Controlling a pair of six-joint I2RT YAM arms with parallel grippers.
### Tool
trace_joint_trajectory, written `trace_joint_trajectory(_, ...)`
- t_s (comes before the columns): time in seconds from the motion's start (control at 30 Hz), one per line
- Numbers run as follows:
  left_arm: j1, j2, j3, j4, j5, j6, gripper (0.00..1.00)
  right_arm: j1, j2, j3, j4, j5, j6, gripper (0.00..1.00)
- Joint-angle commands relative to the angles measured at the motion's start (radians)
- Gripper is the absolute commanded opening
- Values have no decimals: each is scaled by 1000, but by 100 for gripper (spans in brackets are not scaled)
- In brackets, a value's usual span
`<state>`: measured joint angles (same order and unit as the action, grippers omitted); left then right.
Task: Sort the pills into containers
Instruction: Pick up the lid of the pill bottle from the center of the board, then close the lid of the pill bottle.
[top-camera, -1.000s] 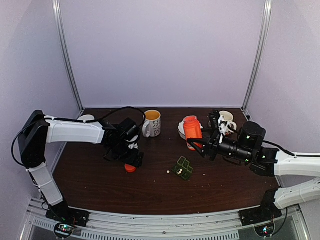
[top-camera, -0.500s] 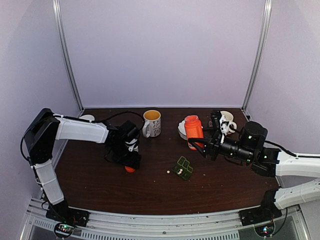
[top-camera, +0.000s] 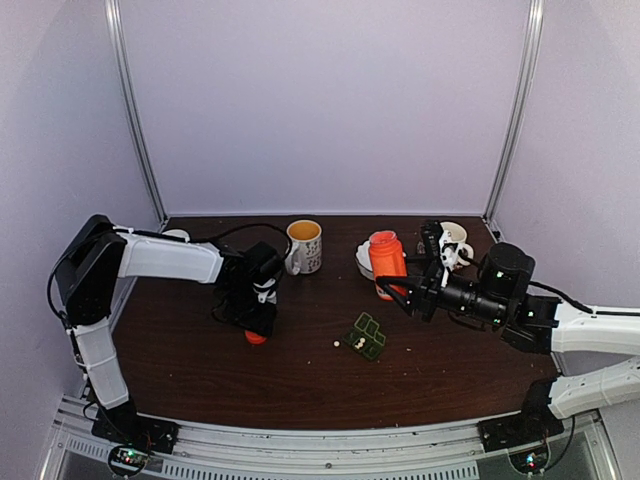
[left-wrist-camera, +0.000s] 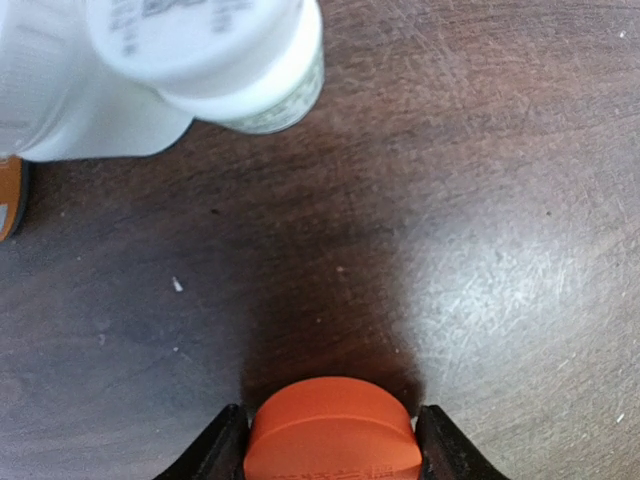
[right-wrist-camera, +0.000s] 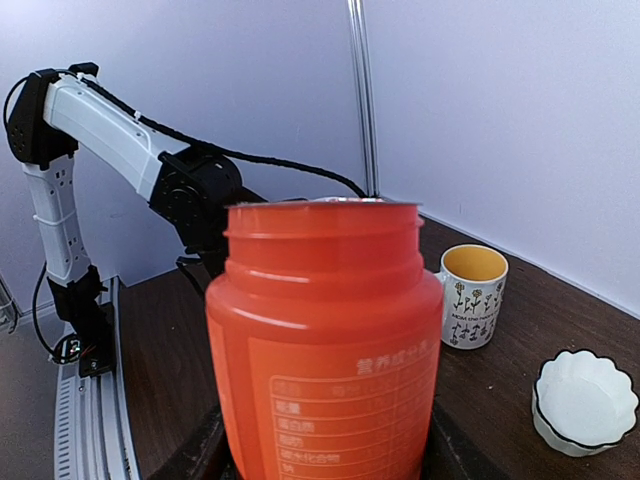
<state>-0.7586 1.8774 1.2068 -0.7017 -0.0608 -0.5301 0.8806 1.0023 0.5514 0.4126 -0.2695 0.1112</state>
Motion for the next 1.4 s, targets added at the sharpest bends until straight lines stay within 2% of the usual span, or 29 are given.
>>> trace_joint_trajectory(0.0, -11, -15, 39, -51, -37, 23, 50, 6, 13, 1, 7, -23, 2, 0)
trace_joint_trajectory(0.17, -2, -134, 25, 4, 38, 59, 50, 6, 59, 12, -31, -100, 1, 0)
trace_joint_trajectory(0.3, 45, -237, -11, 135, 279, 68, 50, 22, 102, 29, -99, -149, -34, 0)
trace_joint_trajectory(0.43, 92, -323, -33, 282, 542, 20, 51, 78, 115, 41, -142, -98, -93, 0)
trace_joint_trajectory(0.7, 109, -351, -23, 484, 919, -129, 52, 181, 231, 207, -322, 6, -241, 0)
trace_joint_trajectory(0.93, 107, -386, -94, 648, 1016, -245, 52, 198, 319, 324, -404, 73, -311, 0)
trace_joint_trajectory(1.37, 61, -382, -101, 605, 1067, -212, 52, 198, 361, 396, -461, 112, -345, 0)
